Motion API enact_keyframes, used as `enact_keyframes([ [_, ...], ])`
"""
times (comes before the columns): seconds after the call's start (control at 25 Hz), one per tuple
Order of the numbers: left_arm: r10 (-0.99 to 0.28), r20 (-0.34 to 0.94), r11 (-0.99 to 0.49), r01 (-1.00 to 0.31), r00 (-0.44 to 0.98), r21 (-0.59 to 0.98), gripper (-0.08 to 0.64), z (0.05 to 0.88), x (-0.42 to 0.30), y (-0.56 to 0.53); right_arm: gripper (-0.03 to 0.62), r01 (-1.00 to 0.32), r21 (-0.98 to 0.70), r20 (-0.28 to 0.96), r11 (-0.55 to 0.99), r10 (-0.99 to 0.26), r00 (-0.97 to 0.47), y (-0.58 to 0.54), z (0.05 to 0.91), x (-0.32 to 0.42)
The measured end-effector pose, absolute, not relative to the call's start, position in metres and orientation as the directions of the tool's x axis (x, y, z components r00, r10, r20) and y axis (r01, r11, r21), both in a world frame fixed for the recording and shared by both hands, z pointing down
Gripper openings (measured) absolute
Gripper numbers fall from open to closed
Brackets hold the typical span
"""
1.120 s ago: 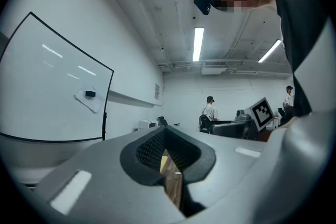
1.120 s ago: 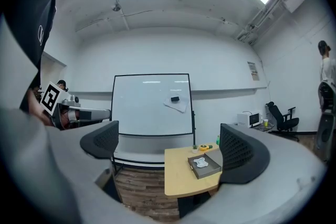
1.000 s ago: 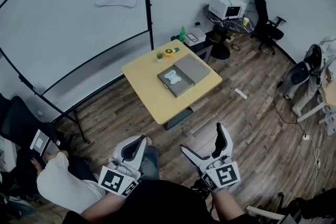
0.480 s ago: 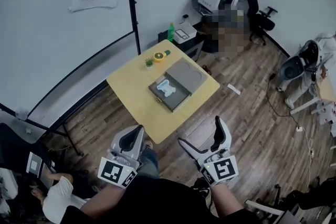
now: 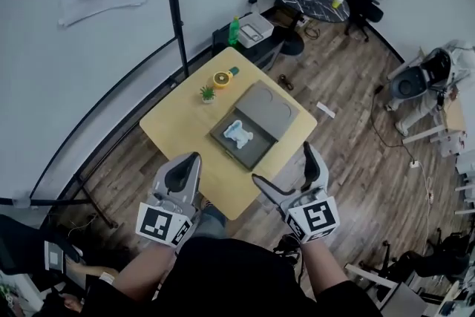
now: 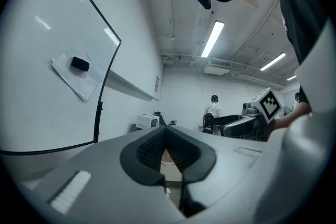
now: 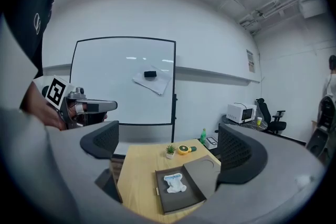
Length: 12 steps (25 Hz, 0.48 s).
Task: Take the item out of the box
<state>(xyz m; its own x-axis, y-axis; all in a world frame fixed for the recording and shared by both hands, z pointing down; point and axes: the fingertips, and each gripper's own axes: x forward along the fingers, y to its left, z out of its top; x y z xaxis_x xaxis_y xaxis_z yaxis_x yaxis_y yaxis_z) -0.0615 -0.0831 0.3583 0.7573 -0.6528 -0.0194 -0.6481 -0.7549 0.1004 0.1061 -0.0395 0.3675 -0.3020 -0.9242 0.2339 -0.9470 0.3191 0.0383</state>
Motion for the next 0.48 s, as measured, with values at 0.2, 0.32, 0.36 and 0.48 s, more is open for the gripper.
enact_keyframes([
  [0.2,-0.622,-0.015,-0.779,-0.617,0.783,0.111,-0.002,0.367,-0.06,-0.137,0.595,-0.95,0.051,0.283,0.308,-0.917,-0.282,-0.091,0.377,0.101],
  [0.32,-0.609,-0.016,-0.788,-0.602,0.793,0.127,-0.002,0.373,-0.056,-0.159,0.595,-0.951,0.069,0.292,0.301,-0.918,-0.269,-0.113,0.379,0.101],
  [0.36,-0.607,-0.017,-0.789,-0.6,0.795,0.131,-0.002,0.374,-0.054,-0.164,0.595,-0.951,0.076,0.296,0.301,-0.917,-0.267,-0.119,0.379,0.102],
  [0.48,-0.607,-0.018,-0.789,-0.599,0.795,0.138,-0.002,0.376,-0.046,-0.175,0.595,-0.948,0.082,0.306,0.306,-0.913,-0.269,-0.132,0.38,0.107],
])
